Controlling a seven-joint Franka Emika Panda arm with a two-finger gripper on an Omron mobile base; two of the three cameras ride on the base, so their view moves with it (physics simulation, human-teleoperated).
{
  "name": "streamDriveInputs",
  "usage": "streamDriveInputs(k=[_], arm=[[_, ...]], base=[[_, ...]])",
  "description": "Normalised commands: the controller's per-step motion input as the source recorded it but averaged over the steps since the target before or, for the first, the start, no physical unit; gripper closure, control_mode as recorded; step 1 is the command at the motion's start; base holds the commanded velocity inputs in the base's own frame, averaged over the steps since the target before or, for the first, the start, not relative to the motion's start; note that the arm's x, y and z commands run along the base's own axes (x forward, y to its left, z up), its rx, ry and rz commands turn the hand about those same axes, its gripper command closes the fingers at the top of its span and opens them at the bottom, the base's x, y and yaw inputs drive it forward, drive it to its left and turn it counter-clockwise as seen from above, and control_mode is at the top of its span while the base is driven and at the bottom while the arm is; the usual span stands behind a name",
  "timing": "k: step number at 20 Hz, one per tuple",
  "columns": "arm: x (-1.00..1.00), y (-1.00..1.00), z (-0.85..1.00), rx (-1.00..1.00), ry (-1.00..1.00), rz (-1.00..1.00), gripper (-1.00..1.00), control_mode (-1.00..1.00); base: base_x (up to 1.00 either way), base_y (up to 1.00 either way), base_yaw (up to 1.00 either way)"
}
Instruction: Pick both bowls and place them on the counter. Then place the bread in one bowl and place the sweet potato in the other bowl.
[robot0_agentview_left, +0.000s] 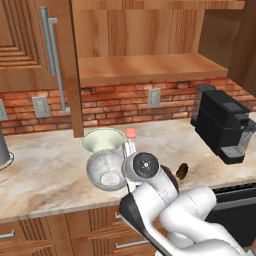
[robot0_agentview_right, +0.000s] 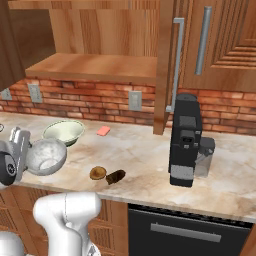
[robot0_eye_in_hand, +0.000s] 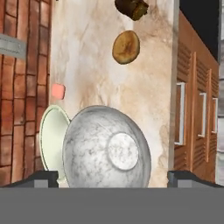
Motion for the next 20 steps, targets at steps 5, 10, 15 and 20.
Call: streamDriveInputs(k=[5, 10, 15, 20], arm=[[-0.19, -0.55, 0.5, 0.07, 0.02, 0.0, -1.0, -1.0], [-0.11, -0.59, 0.43, 0.0, 0.1, 0.01, -1.0, -1.0], [-0.04, -0.62, 0.25, 0.0, 0.05, 0.07, -1.0, -1.0], [0.01, -0.59, 0.04, -0.01, 0.01, 0.12, -1.0, -1.0]], base=[[0.0, 0.0, 0.0], [0.0, 0.0, 0.0], [0.0, 0.0, 0.0], [0.0, 0.0, 0.0]])
